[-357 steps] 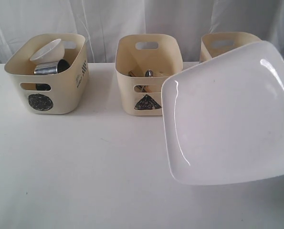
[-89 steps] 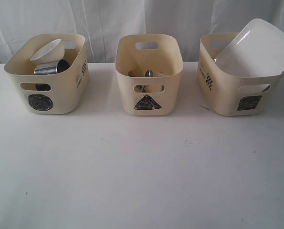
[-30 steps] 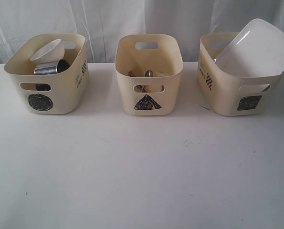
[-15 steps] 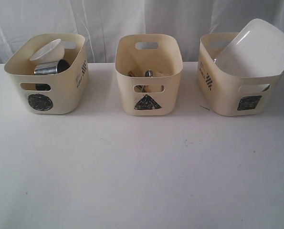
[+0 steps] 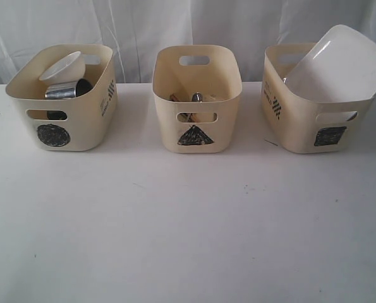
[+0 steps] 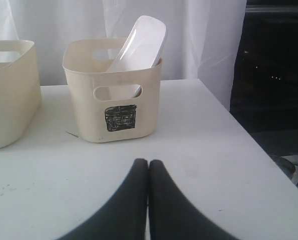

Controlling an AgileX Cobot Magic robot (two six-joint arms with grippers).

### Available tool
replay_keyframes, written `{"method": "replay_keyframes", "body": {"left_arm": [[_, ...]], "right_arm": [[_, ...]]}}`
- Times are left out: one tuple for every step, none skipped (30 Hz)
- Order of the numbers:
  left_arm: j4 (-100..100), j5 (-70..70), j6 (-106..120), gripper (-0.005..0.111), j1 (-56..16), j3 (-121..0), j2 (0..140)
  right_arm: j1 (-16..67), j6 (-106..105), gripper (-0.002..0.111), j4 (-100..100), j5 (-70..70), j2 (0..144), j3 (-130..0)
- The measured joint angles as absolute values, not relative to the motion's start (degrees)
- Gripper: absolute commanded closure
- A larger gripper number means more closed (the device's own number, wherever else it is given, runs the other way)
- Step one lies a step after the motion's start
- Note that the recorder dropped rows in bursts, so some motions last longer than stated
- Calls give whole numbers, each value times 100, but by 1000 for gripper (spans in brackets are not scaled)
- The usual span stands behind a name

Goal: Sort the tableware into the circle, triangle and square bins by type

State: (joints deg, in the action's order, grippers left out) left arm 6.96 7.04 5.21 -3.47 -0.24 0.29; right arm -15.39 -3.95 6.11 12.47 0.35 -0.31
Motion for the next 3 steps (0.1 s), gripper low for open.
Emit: {"method": "replay_keyframes", "body": {"left_arm": [[696, 704, 521, 106, -347, -24, 29], [696, 704, 521, 106, -347, -24, 29], [696, 704, 521, 106, -347, -24, 29]], "right_arm": [[-1539, -395, 108, 611, 1247, 35, -31], [-1539, -395, 108, 611, 1247, 35, -31], [-1539, -395, 108, 611, 1247, 35, -31]]}}
